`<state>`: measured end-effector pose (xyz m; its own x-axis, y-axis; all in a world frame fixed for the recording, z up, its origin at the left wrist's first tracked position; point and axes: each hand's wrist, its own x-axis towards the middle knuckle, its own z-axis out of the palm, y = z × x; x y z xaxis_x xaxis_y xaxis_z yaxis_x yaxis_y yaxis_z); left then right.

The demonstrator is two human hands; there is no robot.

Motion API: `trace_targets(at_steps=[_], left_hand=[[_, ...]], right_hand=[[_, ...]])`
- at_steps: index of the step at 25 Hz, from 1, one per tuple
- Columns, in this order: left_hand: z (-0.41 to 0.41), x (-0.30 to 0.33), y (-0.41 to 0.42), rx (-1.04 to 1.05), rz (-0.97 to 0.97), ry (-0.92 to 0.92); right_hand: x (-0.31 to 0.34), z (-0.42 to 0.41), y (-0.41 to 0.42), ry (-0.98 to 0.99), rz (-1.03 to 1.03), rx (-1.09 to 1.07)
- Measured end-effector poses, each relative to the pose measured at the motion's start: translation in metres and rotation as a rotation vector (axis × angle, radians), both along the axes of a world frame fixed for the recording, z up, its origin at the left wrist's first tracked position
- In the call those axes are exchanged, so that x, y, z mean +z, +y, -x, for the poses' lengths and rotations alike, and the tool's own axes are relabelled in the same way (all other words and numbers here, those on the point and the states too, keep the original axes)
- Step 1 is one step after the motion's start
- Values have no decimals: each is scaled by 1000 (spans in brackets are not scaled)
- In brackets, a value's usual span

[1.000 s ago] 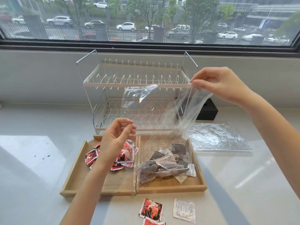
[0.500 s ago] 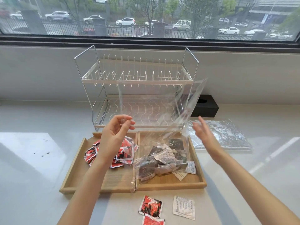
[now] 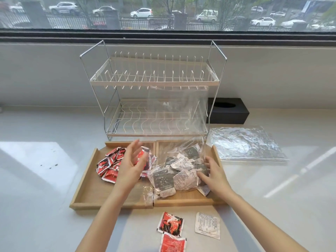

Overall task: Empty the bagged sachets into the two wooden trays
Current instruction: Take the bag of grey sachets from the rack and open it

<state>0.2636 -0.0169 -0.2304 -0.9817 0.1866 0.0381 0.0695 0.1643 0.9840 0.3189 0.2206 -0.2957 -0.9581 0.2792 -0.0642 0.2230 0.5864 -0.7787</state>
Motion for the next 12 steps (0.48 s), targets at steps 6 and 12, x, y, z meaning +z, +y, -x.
trace_targets(at_steps=[6, 12], left_hand=[[-33, -74, 0, -17, 280, -222], [-33, -76, 5, -18, 426, -134]], right_hand=[[-6, -4, -3, -27, -157, 19], [-3, -10, -5, -120, -235, 102]])
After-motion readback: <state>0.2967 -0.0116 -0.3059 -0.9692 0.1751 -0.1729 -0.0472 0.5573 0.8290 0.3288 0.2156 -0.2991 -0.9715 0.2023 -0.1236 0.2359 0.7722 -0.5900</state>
